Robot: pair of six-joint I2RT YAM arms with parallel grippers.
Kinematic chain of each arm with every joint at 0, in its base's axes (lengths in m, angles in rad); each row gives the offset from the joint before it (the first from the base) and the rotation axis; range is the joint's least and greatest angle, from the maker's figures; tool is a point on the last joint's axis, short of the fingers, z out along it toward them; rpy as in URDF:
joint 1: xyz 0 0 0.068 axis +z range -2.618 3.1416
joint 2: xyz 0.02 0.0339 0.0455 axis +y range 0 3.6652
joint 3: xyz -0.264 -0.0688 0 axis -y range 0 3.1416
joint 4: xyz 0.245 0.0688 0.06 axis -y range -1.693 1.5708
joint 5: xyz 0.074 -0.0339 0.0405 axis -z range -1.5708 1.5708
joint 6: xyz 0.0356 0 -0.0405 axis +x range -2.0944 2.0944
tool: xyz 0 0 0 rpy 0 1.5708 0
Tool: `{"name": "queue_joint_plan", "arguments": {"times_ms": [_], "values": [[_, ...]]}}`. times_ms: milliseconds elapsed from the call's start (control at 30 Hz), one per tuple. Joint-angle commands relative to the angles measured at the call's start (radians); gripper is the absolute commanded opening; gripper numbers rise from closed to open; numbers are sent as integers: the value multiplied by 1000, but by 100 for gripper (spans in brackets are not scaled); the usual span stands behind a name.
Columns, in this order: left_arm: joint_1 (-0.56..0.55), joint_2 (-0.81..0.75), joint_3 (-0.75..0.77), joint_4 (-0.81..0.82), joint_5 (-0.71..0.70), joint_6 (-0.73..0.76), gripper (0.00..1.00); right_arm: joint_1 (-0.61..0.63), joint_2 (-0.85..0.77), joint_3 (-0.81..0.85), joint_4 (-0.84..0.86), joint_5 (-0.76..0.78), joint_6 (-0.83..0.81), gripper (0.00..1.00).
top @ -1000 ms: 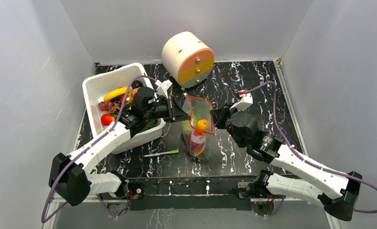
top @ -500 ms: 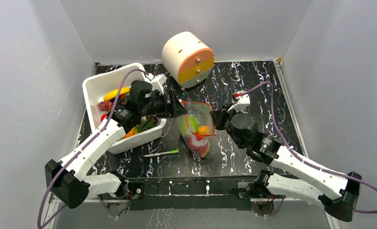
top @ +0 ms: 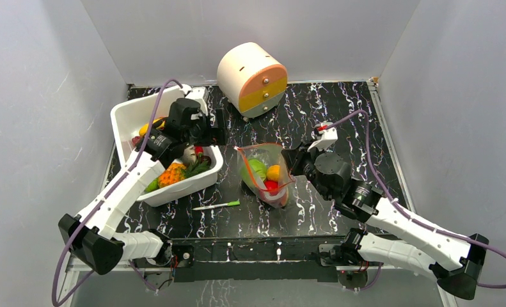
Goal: Place the food in the zip-top bag and seal the zipper
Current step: Adjust the zipper food storage bag at the center of the board, then pick up the fake fruit from the bin.
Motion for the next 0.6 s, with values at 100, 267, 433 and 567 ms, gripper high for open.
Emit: {"name": "queue_joint_plan", "arguments": {"times_ms": [100, 267, 433, 567], "values": [[140, 16, 34, -61, -168, 138, 91, 3, -36, -17, 79, -26, 17, 0], [253, 35, 55, -71, -134, 112, 85, 3, -10, 1, 57, -45, 4, 0], [363, 44, 6, -20, -165, 71, 76, 3, 8, 21, 61, -62, -9, 0], [468, 68, -46, 48, -134, 58, 73, 3, 9, 26, 72, -67, -5, 0]]}}
